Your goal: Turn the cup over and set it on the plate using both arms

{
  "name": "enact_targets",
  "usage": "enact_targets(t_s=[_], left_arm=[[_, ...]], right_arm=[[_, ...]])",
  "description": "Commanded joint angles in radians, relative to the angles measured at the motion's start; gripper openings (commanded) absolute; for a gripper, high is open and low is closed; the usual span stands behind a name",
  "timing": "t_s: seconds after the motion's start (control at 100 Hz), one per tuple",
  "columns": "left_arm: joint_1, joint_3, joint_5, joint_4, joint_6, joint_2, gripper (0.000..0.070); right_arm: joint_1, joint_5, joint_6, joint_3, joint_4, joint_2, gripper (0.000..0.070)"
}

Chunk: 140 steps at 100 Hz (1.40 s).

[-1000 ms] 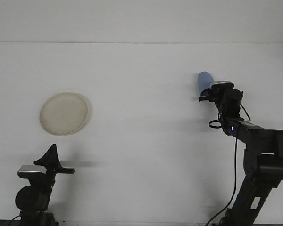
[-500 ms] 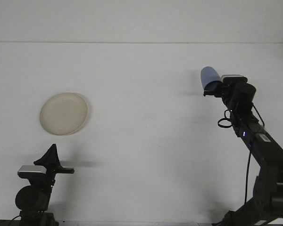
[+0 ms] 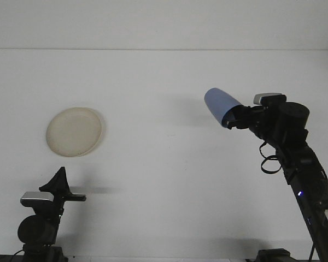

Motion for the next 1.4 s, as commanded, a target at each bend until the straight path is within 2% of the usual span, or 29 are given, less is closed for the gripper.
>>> enact_targets(t_s=[0.0,0.1,0.21,0.44,0.56,0.68,1.02,1.09,1.17,1.23,1.3,1.39], left_arm=[[0.0,-0.02,-0.005,0.01,0.009,-0.002,0.0013],[0.0,-0.02,-0.005,0.01,-0.001,-0.002,0.0013],[0.0,-0.02,-0.005,0.011,-0.041,-0.002,0.0013],[0.0,-0.02,-0.005,0.01,-0.245,-0.002,0.0013],[0.0,-0.02,-0.005,0.01,-0.298,-0.002,0.0013],[0.0,-0.02,-0.005,0.009,-0.32,-0.002,0.0013],[0.0,-0.019,-0.005,0.01,-0.32,-0.002,0.0013],[0.0,-0.019,-0.005,0.01,-0.32,-0.002,0.0013],[0.0,-0.019,-0.005,0.01,-0.32,-0.002,0.0013],[0.0,-0.019,-0.005,0.01,-0.321,-0.002,0.0013],[0.0,-0.018,-0.005,0.01,-0.334,-0.002,0.0013],[0.0,-0.014,-0.005,0.01,-0.384,-0.002,0.0013]], right_arm=[[0.053,0.0,-0.113,0.057,-0.138,0.011,0.0],[0.155,0.033,-0.195,0.125,-0.315,0.039,0.0],[0.295,0.112,-0.247,0.205,-0.496,0.091,0.0],[0.542,0.295,-0.303,0.371,-0.808,0.278,0.0],[0.62,0.37,-0.315,0.433,-0.9,0.378,0.0],[0.677,0.418,-0.318,0.475,-0.941,0.473,0.0],[0.713,0.445,-0.319,0.501,-0.979,0.616,0.0],[0.713,0.444,-0.327,0.501,-0.98,0.621,0.0059],[0.714,0.441,-0.343,0.502,-0.977,0.621,0.0218],[0.715,0.441,-0.345,0.503,-0.977,0.62,0.029],[0.71,0.439,-0.345,0.52,-0.992,0.617,0.0302],[0.696,0.439,-0.344,0.566,-1.016,0.599,0.0302]])
